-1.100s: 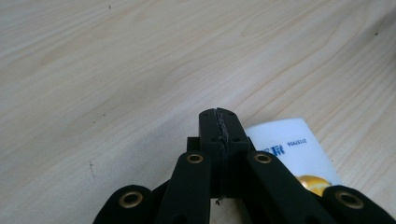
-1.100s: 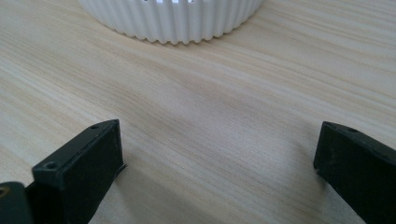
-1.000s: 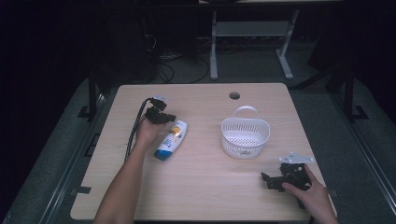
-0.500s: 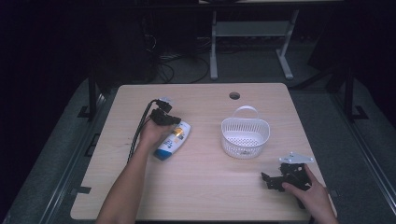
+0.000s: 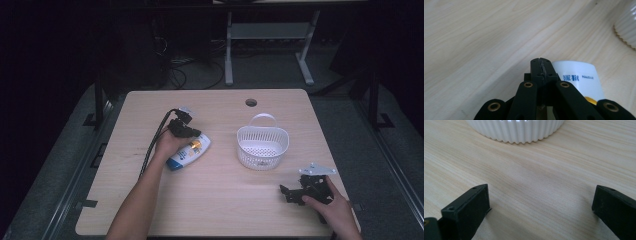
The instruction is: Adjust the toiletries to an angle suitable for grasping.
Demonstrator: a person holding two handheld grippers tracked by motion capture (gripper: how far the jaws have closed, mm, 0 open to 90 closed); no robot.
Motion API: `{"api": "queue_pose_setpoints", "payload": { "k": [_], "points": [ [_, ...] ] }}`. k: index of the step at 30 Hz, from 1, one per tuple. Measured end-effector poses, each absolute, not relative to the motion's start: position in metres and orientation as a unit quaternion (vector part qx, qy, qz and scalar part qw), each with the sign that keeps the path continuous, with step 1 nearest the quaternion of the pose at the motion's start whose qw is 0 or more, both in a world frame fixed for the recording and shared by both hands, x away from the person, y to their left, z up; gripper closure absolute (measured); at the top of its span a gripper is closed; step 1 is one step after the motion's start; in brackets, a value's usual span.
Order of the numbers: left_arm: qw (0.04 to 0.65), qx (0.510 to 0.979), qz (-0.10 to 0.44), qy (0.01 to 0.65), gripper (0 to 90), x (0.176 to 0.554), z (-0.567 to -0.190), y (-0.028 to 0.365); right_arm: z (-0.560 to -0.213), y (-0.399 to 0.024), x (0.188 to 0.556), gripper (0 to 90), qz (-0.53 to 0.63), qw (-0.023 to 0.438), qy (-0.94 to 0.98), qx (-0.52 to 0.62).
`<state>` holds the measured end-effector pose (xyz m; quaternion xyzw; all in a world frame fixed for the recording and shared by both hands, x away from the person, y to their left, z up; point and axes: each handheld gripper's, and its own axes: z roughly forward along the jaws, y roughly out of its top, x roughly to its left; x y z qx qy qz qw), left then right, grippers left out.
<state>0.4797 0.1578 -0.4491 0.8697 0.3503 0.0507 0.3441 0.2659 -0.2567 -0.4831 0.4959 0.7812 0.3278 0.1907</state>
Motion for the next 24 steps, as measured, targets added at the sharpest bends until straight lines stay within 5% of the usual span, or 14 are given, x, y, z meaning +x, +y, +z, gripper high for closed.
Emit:
{"api": "queue_pose_setpoints", "payload": {
  "k": [24],
  "points": [
    [0.330,0.899,0.018,0.286,90.0,0.447,-0.438,0.129,-0.483,-0.257,0.266,0.8,0.328,0.191,0.781,0.496]
  ]
}}
